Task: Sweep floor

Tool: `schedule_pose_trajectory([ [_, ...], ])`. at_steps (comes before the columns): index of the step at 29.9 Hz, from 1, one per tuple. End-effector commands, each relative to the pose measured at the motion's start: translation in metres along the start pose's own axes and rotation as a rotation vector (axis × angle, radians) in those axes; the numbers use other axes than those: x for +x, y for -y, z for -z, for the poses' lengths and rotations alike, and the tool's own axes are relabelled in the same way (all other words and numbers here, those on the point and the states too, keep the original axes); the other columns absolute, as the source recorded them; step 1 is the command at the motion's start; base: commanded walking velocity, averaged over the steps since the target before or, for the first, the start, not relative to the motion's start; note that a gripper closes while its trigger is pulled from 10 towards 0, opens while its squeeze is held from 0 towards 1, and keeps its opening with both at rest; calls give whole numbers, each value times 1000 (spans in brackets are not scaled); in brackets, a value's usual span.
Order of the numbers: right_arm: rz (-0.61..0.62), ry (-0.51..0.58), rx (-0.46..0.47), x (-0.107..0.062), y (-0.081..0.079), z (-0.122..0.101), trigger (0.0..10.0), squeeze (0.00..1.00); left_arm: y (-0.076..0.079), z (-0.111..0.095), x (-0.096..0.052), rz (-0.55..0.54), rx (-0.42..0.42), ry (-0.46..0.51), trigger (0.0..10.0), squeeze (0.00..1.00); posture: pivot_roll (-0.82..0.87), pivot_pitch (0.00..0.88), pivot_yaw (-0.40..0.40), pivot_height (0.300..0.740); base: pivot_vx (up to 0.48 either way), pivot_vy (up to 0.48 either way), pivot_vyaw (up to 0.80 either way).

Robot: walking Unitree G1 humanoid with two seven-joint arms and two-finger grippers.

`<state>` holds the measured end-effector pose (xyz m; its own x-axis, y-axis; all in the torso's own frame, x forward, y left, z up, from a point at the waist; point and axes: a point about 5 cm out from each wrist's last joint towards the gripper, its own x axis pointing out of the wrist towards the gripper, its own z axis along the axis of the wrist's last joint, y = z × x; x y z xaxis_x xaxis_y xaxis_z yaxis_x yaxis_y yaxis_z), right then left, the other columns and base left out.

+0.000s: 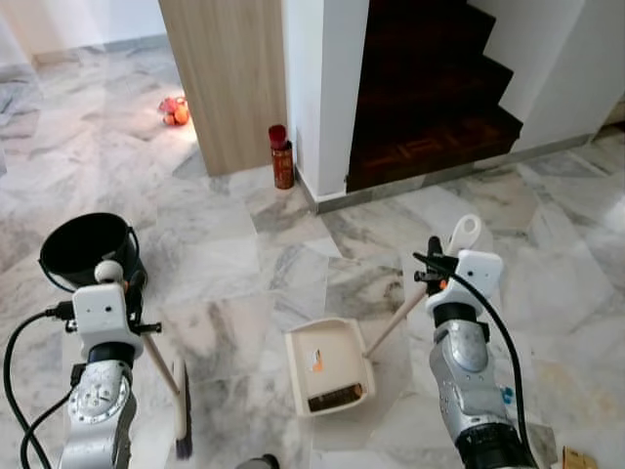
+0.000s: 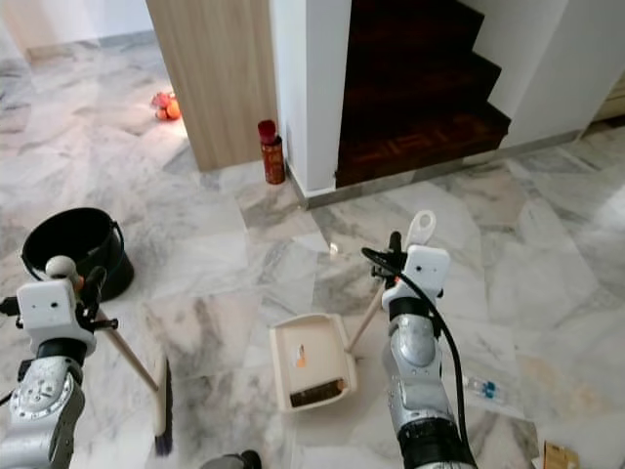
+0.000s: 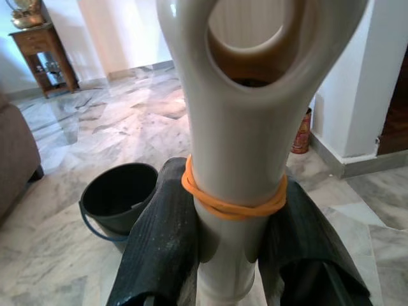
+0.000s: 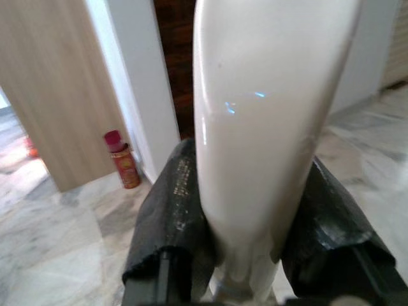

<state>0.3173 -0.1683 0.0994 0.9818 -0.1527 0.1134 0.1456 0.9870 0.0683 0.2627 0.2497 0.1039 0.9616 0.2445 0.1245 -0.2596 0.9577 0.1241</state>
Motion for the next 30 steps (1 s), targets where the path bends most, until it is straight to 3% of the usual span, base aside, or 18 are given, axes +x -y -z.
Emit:
schedule_pose_trajectory([
  [1,-6,48,19,5,-3,-11,10000,0,-4,-11,2,-11,10,48,10000,0,121,54,16,740,0,394,0],
  [30,-16,36,24,6,-4,-11,10000,0,-5,-10,2,-27,6,42,10000,0,132,76,5,740,0,393,0],
])
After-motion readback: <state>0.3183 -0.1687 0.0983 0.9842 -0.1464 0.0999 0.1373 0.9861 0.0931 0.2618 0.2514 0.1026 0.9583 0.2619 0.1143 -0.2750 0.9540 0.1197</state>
